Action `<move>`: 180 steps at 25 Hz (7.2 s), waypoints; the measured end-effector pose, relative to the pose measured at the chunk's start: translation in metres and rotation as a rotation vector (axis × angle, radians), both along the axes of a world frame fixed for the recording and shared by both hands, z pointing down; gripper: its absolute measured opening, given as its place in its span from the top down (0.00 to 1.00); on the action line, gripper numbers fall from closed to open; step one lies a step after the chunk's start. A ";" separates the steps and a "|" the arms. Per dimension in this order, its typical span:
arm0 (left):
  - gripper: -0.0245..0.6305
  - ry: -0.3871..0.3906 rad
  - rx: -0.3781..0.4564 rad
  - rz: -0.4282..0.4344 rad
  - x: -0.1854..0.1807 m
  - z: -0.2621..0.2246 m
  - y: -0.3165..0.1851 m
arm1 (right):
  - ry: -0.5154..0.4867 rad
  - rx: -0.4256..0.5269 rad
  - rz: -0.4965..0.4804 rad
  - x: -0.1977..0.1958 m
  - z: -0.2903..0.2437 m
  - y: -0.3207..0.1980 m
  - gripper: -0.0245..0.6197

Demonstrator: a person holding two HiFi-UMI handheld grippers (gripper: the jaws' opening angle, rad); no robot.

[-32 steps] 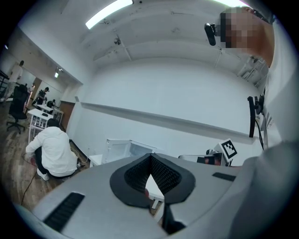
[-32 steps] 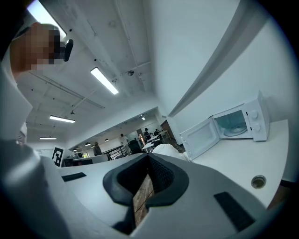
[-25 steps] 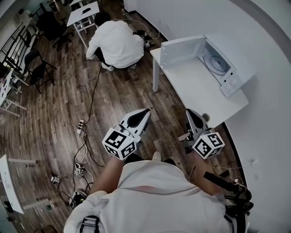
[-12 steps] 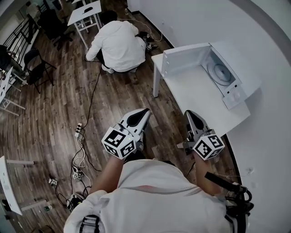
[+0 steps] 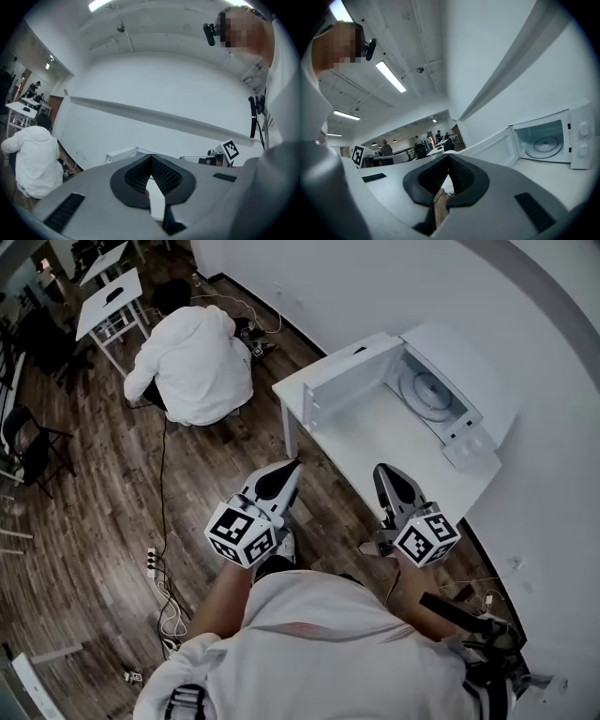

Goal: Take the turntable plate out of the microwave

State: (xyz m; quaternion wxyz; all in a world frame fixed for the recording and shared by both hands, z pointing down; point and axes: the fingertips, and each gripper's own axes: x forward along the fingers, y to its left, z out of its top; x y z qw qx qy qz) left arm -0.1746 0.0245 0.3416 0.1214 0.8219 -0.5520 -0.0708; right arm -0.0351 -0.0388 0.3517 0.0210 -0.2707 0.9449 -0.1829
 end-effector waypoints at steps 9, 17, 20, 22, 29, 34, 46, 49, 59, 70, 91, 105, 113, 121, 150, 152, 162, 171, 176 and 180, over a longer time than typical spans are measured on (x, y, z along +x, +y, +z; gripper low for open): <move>0.95 0.012 0.004 0.256 -0.011 -0.001 -0.093 | 0.013 -0.016 0.248 -0.008 0.000 -0.057 0.96; 0.95 0.038 -0.005 0.439 0.035 0.010 -0.145 | 0.042 -0.041 0.439 0.041 0.009 -0.079 0.96; 0.95 0.037 -0.006 0.483 0.060 0.014 -0.161 | 0.037 -0.046 0.482 0.065 0.015 -0.090 0.96; 0.95 0.029 -0.009 0.507 0.081 0.019 -0.174 | 0.025 -0.047 0.503 0.083 0.020 -0.100 0.96; 0.95 0.007 -0.010 0.531 0.119 0.005 -0.199 | -0.016 -0.040 0.522 0.119 0.009 -0.124 0.96; 0.95 0.008 -0.020 0.490 0.155 0.006 -0.229 | -0.032 -0.048 0.493 0.157 0.013 -0.153 0.96; 0.95 0.097 -0.135 0.450 0.207 0.041 -0.277 | -0.109 -0.163 0.445 0.197 0.053 -0.209 0.96; 0.95 0.199 -0.200 0.453 0.205 0.063 -0.294 | -0.145 -0.218 0.450 0.190 0.070 -0.217 0.96; 0.95 0.405 -0.404 0.402 0.200 0.157 -0.333 | -0.399 -0.482 0.457 0.170 0.155 -0.250 0.96; 0.95 0.555 -0.564 0.378 0.209 0.237 -0.332 | -0.512 -0.614 0.476 0.168 0.228 -0.263 0.96; 0.75 0.951 -0.724 0.316 0.220 0.259 -0.385 | -0.971 -0.866 0.581 0.166 0.261 -0.305 0.75; 0.64 1.028 -0.862 0.274 0.233 0.309 -0.479 | -1.020 -0.930 0.684 0.168 0.303 -0.396 0.63; 0.64 1.029 -0.873 0.298 0.235 0.309 -0.501 | -1.044 -0.924 0.686 0.163 0.307 -0.417 0.63; 0.68 1.037 -0.870 0.318 0.241 0.306 -0.505 | -1.058 -0.911 0.707 0.168 0.308 -0.419 0.63; 0.91 1.039 -0.823 0.338 0.241 0.311 -0.505 | -0.918 -0.839 0.712 0.166 0.306 -0.422 0.91; 0.91 1.047 -0.806 0.350 0.241 0.309 -0.505 | -0.919 -0.830 0.706 0.166 0.305 -0.422 0.91; 0.91 1.086 -0.757 0.391 0.240 0.300 -0.495 | -0.898 -0.782 0.688 0.164 0.297 -0.412 0.91; 0.91 1.093 -0.668 0.430 0.224 0.242 -0.450 | -0.903 -0.698 0.623 0.149 0.238 -0.369 0.91; 0.91 1.095 -0.671 0.414 0.226 0.248 -0.459 | -0.910 -0.711 0.607 0.150 0.245 -0.379 0.91; 0.91 1.106 -0.667 0.397 0.221 0.243 -0.450 | -0.905 -0.726 0.591 0.144 0.240 -0.371 0.91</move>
